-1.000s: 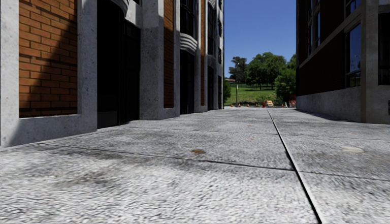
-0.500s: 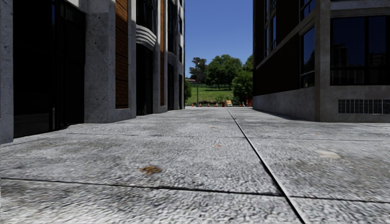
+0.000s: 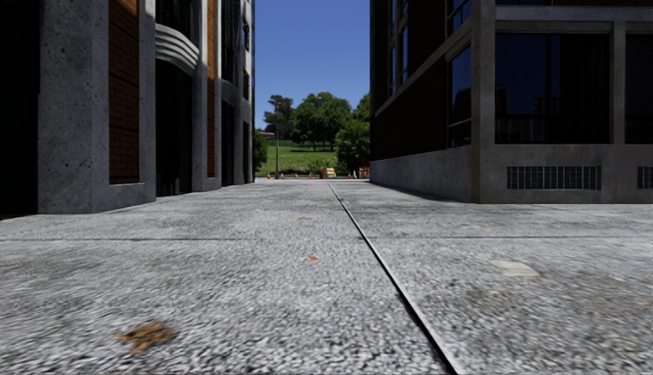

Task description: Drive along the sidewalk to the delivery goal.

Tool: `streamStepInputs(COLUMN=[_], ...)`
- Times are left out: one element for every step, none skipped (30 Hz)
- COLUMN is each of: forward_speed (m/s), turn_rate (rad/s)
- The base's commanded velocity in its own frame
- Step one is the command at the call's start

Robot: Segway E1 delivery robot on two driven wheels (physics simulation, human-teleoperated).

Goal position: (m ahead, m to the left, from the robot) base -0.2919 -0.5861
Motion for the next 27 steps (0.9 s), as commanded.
streamStepInputs(forward_speed=[0.0,0.0,0.0,0.0,0.0,0.0,0.0,0.0,0.0,0.0,0.0,0.0,0.0,0.0,0.0,0.0,0.0,0.0,0.0,0.0,0.0,0.0,0.0,0.0,0.0,0.0,0.0], turn_rate=[0.0,0.0,0.0,0.0,0.0,0.0,0.0,0.0,0.0,0.0,0.0,0.0,0.0,0.0,0.0,0.0,0.0,0.0,0.0,0.0,0.0,0.0,0.0,0.0,0.0,0.0,0.0])
